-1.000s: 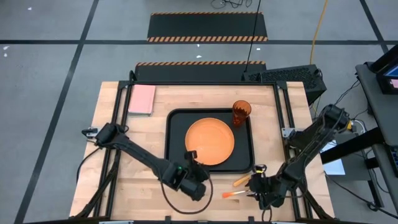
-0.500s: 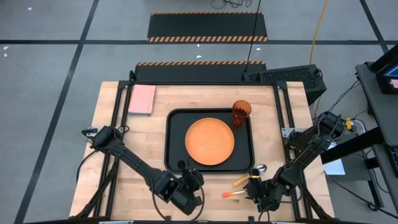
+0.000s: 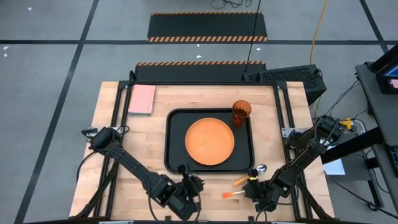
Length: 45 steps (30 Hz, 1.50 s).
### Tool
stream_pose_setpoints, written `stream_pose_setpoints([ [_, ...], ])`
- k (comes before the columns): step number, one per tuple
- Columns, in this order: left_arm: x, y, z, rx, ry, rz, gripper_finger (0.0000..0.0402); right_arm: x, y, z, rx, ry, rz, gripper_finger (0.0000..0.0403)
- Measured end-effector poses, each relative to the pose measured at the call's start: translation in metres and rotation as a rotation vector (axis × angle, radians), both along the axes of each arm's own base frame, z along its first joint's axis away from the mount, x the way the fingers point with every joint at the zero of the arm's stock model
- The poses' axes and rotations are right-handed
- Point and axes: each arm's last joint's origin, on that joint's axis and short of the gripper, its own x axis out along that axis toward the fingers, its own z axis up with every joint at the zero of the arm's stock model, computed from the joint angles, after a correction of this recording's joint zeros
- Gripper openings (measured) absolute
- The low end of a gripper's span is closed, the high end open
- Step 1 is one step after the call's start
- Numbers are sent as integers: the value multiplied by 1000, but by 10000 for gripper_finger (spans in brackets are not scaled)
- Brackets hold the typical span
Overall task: Pick and place plate/cup/fork/spoon on tray
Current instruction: Put the orange fork on the black tray to the right of the orange plate
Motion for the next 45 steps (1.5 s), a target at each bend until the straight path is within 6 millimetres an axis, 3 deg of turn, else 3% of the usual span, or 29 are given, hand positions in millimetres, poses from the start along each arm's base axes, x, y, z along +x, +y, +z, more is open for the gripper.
stream_pose_setpoints([
  [12,8,-3,5,-17,-69,-37,42,-1,-1,2,-2,6,5,8],
  [32,17,-10,14,-59,-153,-141,42,16,-3,10,37,25,92,4],
  [38,21,-3,14,-61,-155,-122,42,24,-4,19,44,10,124,4],
  [45,22,-2,14,-59,-152,-122,43,23,-17,44,16,-28,155,4],
])
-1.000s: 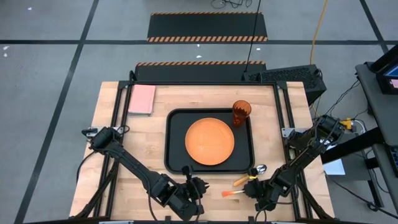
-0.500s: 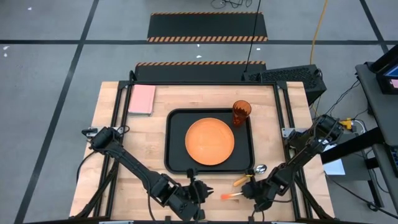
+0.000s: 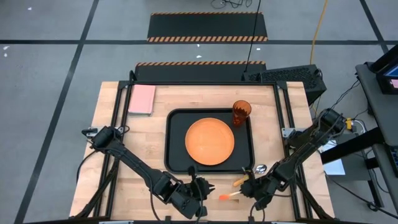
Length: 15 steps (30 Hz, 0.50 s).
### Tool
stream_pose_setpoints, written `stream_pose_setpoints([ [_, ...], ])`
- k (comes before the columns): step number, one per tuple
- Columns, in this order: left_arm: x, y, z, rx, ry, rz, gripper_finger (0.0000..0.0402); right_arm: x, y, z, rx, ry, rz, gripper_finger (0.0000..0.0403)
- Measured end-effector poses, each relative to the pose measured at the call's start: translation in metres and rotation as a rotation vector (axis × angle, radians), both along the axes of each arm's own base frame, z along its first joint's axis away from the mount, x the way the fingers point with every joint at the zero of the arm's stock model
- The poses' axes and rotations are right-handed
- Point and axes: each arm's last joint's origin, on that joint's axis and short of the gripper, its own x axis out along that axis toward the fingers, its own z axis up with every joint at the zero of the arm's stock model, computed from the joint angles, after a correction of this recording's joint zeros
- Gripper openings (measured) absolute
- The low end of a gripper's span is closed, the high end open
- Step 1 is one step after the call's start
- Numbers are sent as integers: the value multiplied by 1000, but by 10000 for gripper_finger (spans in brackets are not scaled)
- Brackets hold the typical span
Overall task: Pick and place plate/cup/fork/spoon on tray
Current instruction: Put the orange fork on the black tray to the right of the orange plate
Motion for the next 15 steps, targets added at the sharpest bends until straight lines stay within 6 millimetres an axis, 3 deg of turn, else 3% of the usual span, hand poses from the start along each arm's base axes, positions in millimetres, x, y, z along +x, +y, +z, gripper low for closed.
stream_pose_setpoints([
  [15,10,25,-5,40,71,42,98,-15,-42,37,-227,-23,164,4],
])
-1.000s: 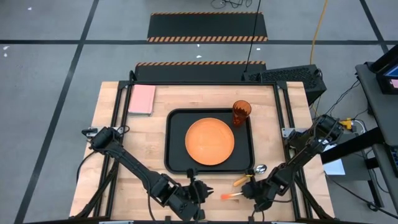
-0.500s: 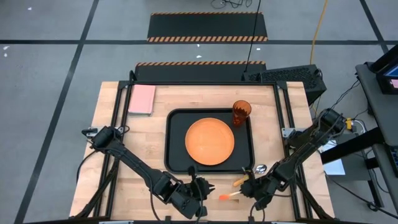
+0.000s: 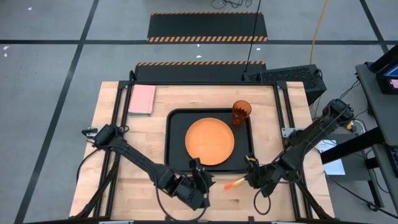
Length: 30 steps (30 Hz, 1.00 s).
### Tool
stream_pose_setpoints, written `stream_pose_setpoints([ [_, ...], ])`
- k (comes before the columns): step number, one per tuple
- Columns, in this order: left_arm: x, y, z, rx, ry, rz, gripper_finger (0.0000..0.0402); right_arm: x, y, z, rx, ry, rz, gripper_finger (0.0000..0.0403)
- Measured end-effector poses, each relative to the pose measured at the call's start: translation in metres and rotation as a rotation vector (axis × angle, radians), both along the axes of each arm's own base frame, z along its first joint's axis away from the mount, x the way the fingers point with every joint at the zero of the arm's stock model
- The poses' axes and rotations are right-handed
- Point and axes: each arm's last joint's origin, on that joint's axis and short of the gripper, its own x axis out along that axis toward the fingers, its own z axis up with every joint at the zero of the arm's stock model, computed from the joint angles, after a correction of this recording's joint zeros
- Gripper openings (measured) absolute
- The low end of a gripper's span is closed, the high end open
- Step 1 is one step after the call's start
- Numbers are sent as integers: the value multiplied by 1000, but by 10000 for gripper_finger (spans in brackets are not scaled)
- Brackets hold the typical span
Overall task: Pick and place plate/cup/fork/spoon on tray
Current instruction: Put the orange fork on the black tray to the right of the orange plate
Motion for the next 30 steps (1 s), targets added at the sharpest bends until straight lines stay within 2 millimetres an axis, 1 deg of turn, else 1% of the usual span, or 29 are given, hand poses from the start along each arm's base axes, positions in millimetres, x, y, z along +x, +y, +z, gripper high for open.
stream_pose_setpoints([
  [3,3,8,-1,-1,23,3,99,-2,-7,6,-26,-8,26,4],
  [8,16,22,-1,-61,19,-44,100,-4,-19,12,-103,-17,96,4],
  [12,26,34,-11,-130,-1,-101,100,0,-28,15,-145,-36,125,4],
  [15,34,49,-19,-221,-17,-114,100,3,-33,16,-184,-44,156,4],
  [20,44,73,-37,-336,-64,-100,100,5,-36,16,-285,-71,221,4],
  [23,48,85,-41,-408,-97,-106,100,6,-37,16,-350,-89,250,4],
  [30,53,105,-45,-538,-59,-94,100,7,-39,17,-456,-117,270,4],
])
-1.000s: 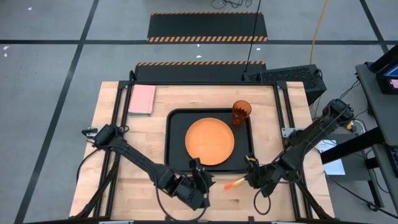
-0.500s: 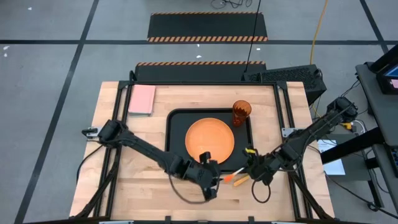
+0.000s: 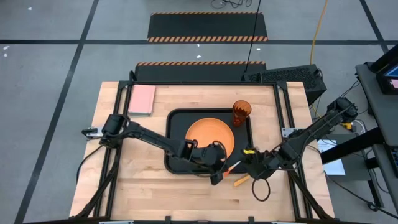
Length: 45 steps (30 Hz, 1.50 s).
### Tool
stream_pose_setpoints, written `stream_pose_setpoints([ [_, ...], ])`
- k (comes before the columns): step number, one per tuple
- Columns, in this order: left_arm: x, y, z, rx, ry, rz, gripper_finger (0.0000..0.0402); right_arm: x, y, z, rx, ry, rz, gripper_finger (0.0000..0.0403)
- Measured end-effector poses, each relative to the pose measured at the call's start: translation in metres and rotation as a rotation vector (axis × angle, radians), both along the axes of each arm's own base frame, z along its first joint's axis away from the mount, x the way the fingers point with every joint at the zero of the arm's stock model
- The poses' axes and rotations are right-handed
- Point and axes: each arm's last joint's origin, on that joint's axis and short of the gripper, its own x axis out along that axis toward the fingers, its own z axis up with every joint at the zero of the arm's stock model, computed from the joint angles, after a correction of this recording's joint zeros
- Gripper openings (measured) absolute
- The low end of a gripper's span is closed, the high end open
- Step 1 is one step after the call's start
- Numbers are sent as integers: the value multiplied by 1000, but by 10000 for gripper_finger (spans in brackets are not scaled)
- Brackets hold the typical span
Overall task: Pick and place plate/cup/fork/spoon on tray
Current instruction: Put the orange fork on the black tray to the right of the orange plate
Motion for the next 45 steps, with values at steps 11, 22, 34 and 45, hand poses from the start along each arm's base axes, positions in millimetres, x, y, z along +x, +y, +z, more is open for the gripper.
stream_pose_setpoints([
  [11,0,8,-2,-27,35,3,100,2,-1,2,-94,-51,20,4],
  [22,2,11,-4,-19,38,7,100,8,1,7,-147,-129,54,4],
  [34,3,15,-4,-34,42,-4,96,10,2,10,-174,-178,39,4],
  [45,2,18,-8,14,67,-51,14,10,2,10,-161,-181,34,4],
])
